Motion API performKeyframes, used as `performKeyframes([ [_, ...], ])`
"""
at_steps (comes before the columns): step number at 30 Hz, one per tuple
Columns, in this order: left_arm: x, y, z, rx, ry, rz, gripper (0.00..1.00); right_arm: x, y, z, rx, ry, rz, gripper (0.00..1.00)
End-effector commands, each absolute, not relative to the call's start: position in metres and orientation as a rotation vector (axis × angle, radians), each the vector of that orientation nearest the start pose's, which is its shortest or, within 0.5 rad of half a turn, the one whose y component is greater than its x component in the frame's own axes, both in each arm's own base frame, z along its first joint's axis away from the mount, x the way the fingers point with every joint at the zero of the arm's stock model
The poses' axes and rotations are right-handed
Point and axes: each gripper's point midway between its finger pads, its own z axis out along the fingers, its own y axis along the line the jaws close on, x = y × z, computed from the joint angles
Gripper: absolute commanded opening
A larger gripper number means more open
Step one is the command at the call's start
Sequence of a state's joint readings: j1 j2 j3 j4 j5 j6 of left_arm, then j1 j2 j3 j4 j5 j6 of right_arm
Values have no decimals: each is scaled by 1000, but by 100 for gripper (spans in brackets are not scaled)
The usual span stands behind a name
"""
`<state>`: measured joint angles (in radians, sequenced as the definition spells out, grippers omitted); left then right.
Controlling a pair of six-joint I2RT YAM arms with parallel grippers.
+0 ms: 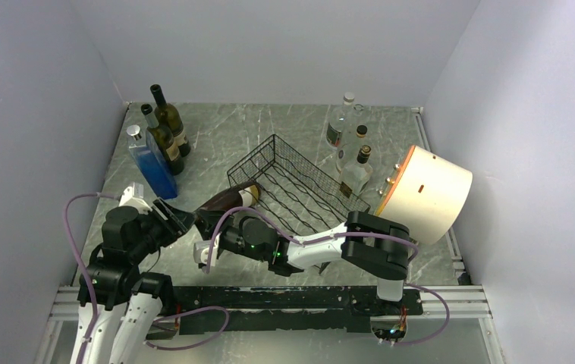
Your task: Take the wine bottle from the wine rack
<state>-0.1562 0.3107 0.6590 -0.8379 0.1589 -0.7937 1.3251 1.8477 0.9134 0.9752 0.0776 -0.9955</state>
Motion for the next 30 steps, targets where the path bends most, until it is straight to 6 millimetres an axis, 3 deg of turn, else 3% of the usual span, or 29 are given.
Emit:
performKeyframes([
  [1,176,-85,205,-514,2005,-735,54,191,499,257,-1187,609,166,0],
  [6,180,-85,206,-479,2006,-720,28,193,500,253,-1193,630,169,0],
  [8,180,-85,207,-471,2006,-717,21,194,499,250,-1186,654,178,8],
  [12,180,-85,210,-460,1999,-717,7,199,498,239,-1205,718,192,38],
  [15,180,-84,214,-452,1990,-710,7,202,499,230,-1225,787,225,60],
  [17,180,-83,220,-433,1977,-706,7,205,498,229,-1216,816,235,81],
  [19,180,-82,226,-420,1962,-700,7,210,499,229,-1199,854,252,89],
  [25,183,-79,247,-374,1924,-664,7,212,511,220,-1282,875,289,89],
  [30,183,-76,264,-338,1896,-636,7,219,515,216,-1272,848,237,67],
])
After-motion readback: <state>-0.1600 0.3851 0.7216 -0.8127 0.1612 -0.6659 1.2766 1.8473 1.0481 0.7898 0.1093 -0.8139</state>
